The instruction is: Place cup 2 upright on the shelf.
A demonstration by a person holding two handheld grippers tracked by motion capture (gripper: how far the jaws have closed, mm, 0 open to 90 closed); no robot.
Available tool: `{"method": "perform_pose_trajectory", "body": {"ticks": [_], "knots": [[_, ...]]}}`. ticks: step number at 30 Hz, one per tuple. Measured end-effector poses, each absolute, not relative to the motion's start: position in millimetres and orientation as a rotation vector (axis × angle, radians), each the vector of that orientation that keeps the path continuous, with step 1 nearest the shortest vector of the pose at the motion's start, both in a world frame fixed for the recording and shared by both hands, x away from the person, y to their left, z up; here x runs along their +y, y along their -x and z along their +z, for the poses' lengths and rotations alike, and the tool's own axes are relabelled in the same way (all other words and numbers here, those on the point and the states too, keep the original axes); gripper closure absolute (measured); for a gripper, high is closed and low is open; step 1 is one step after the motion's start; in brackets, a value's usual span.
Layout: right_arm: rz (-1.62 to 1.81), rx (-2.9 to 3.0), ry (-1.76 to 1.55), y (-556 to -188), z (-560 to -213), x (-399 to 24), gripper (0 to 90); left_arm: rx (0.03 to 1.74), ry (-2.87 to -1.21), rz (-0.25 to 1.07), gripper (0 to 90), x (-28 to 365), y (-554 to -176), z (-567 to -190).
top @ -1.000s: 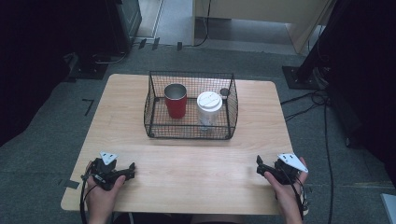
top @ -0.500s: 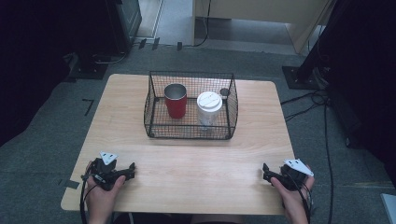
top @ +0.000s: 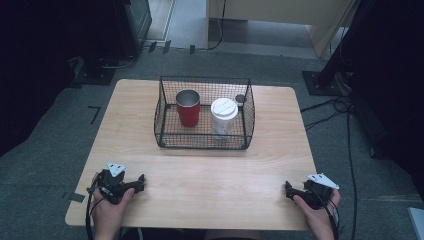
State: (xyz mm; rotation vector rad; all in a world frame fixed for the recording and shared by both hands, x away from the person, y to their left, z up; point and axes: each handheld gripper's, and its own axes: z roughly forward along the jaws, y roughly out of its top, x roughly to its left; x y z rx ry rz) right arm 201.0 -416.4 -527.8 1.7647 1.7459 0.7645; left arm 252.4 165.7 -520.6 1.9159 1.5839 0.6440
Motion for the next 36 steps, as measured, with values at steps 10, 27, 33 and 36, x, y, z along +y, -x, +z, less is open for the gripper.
{"method": "perform_pose_trajectory", "body": {"ticks": [10, 27, 33, 36], "knots": [[0.765, 1.74, -1.769, -200.4, -527.8, -416.3, 1.9, 1.574, -1.922, 0.64, 0.0, 166.8, -252.4, -520.6], [0.762, 1.738, -1.772, -201.4, -527.8, -415.8, 1.9, 1.575, -1.922, 0.641, 0.0, 166.8, -252.5, -520.5], [0.763, 1.739, -1.771, -201.5, -527.8, -415.9, 1.8, 1.575, -1.923, 0.64, 0.0, 166.8, -252.5, -520.5], [0.763, 1.739, -1.771, -201.5, -527.8, -415.8, 1.8, 1.575, -1.923, 0.641, 0.0, 166.8, -252.5, -520.5]]}}
